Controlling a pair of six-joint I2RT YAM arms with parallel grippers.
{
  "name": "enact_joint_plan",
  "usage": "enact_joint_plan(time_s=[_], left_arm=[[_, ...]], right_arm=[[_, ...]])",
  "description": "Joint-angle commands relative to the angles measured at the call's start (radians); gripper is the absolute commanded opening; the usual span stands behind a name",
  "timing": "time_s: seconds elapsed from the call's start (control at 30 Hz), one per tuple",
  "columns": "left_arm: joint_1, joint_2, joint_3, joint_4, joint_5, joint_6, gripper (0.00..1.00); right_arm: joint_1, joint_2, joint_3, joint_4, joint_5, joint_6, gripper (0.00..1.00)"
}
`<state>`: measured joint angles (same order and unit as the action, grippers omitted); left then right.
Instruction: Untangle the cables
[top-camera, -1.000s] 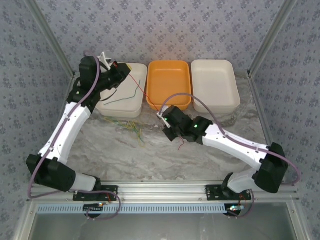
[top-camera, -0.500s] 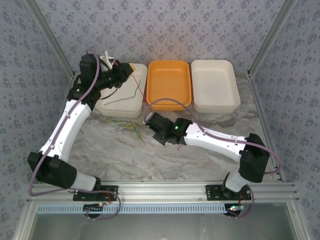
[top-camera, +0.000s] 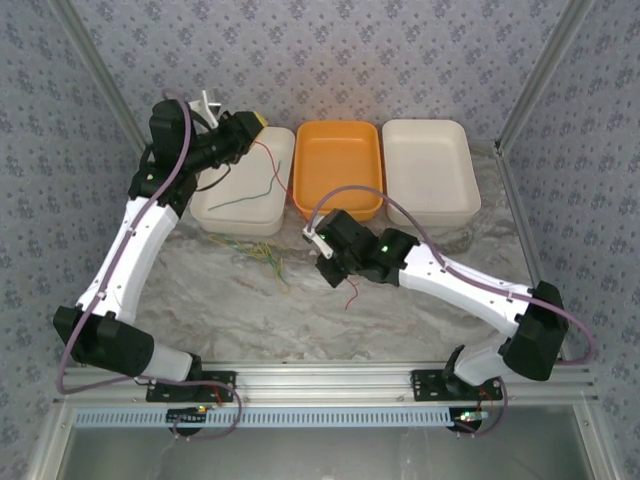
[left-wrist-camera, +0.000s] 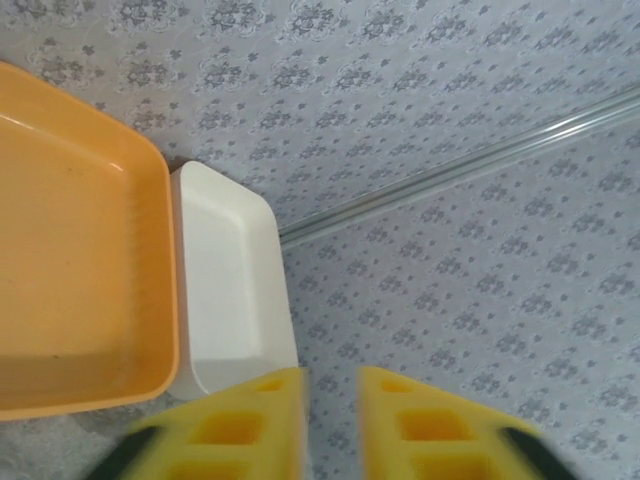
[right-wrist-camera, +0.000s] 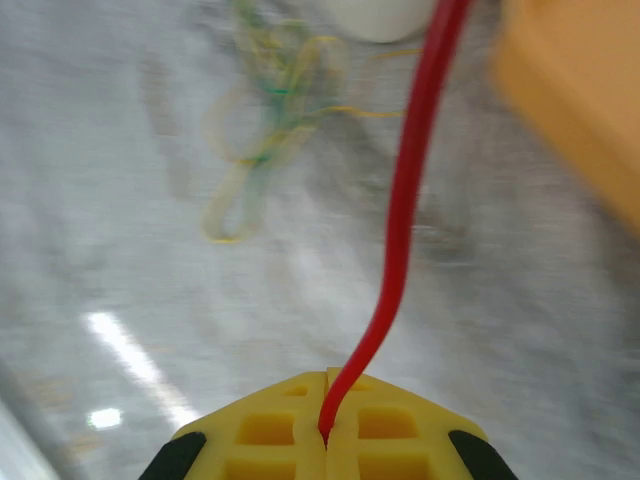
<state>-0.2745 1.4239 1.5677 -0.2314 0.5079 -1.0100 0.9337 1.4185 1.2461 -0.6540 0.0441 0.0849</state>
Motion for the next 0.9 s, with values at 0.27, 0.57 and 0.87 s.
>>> enact_joint_plan(time_s=[0.27, 0.57, 0.87], left_arm=[[0.043, -0.064, 0.096, -0.198, -0.168, 0.174, 0.98], [-0.048, -0.179, -0.143, -0.138, -0.163, 0.197, 0.87], [-0.31, -0.273, -0.451, -0.029, -0.295, 0.163, 0.68]], right_arm=[[-0.282, -0.119, -0.037, 0.073, -0.356, 0.183, 0.0], [-0.501, -0.07, 0.037, 0.074, -0.397, 0.379, 0.0], [-0.659, 0.079, 0.188, 0.166, -0.446, 0.64, 0.0]])
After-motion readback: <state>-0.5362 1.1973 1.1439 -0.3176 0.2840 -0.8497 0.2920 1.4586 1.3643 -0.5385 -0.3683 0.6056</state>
